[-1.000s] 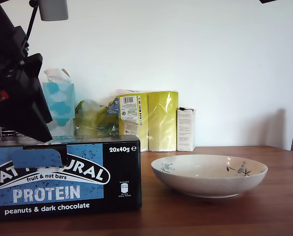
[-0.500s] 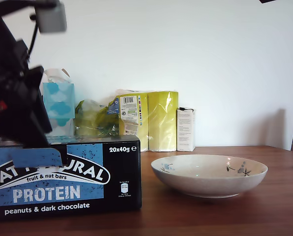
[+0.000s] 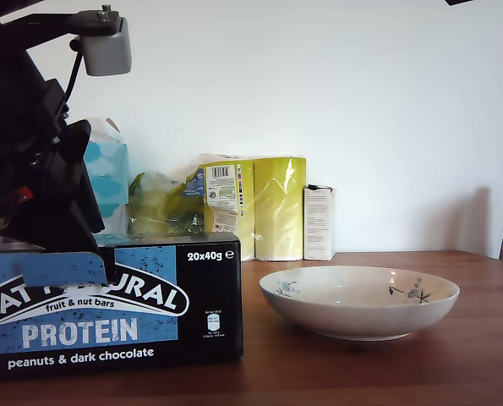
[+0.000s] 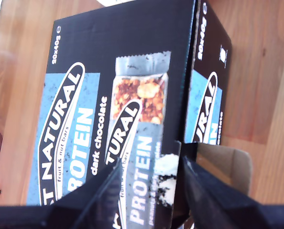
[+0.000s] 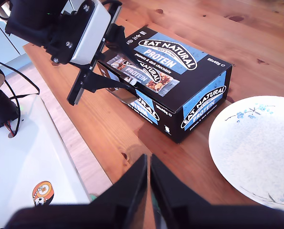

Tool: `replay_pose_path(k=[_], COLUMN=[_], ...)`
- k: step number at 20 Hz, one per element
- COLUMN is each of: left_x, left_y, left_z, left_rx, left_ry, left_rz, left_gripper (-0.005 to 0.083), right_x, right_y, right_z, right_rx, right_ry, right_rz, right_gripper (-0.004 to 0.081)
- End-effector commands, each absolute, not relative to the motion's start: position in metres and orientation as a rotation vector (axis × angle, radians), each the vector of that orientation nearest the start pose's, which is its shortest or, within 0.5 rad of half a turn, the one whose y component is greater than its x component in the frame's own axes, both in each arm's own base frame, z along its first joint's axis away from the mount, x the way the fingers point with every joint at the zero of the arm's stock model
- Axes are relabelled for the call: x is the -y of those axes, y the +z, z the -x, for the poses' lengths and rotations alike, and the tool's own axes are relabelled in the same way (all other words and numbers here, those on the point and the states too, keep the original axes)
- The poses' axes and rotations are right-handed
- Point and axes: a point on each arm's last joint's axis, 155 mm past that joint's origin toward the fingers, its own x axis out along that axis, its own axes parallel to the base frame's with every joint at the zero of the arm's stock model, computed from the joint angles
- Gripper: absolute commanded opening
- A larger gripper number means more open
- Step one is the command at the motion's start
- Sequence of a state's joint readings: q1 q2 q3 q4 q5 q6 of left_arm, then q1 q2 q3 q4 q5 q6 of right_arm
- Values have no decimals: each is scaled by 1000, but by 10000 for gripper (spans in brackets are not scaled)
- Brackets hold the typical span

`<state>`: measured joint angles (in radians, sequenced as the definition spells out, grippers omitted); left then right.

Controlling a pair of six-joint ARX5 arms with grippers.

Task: Open the carton box of snackbars

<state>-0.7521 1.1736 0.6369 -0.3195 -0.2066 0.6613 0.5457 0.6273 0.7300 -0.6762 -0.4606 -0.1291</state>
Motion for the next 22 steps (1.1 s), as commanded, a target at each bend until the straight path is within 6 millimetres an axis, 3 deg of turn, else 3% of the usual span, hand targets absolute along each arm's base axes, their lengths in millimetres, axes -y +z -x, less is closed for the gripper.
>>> replay_pose_path(k=[1,15,22], left_x=[191,182,175], left_y=[82,72,82], left_z=[-262,-263,-281], left_rx=[-587,-623,-579], left_ry=[-764,-769,-675], left_rz=[-1026,-1074,-1117], left_gripper=[335,335,285], right_x=[-195,-195,-195], right_y=[219,218,218], right_z=[-161,-161,-161], right_rx=[-525,-525,-525], right_ry=[1020,1021,1022], right_rz=[143,144,144], right_gripper=[-13,-13,-13])
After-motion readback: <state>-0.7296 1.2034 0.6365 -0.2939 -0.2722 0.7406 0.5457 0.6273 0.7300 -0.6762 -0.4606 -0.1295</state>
